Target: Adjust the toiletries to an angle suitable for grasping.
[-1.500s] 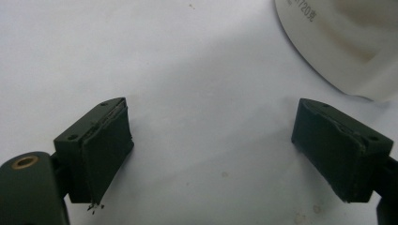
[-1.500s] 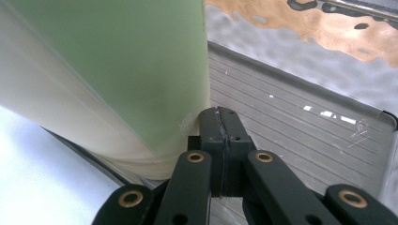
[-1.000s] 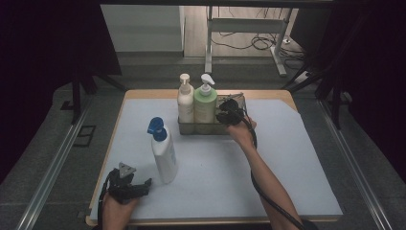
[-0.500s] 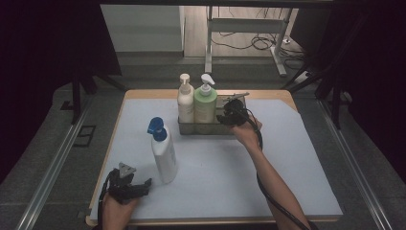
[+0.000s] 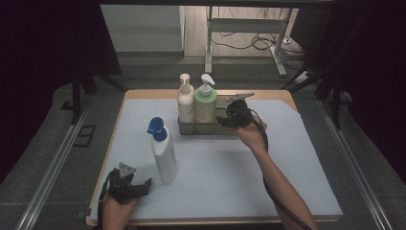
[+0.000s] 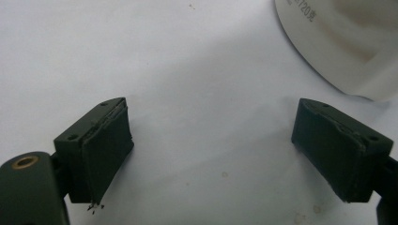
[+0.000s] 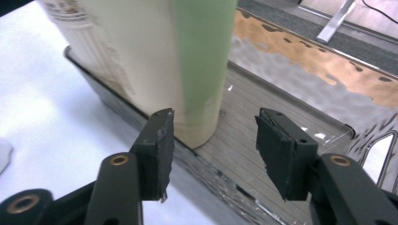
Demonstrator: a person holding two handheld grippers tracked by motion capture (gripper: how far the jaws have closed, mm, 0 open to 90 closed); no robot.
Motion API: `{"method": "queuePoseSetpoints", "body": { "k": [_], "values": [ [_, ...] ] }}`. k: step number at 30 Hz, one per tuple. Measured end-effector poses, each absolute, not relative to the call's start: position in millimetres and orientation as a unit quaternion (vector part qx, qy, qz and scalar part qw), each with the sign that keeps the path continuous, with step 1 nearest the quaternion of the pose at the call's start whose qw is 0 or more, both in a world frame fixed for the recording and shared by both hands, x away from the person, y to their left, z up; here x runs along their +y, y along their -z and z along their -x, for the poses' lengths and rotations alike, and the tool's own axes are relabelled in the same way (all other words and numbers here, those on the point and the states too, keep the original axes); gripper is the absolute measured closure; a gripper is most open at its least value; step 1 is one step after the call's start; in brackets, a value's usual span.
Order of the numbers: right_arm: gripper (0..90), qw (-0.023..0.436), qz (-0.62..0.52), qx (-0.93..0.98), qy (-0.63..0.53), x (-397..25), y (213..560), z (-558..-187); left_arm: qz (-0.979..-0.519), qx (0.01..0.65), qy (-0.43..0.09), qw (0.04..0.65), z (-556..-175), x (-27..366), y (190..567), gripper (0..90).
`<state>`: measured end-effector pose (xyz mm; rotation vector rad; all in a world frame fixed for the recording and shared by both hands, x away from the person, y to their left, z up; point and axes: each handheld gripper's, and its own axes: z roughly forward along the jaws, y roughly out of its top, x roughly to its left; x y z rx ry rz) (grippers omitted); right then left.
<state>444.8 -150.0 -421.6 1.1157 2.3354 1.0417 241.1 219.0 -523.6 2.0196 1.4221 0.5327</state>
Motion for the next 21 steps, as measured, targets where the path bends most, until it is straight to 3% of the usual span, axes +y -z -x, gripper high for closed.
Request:
{"method": "queuePoseSetpoints", "body": {
  "k": [21],
  "values": [
    [26.2, 0.161, -0.344, 0.842, -0.384, -158, 408, -410, -0.762, 0.536, -0.201, 0.303, -241, 219, 524, 12.1]
  ]
}}
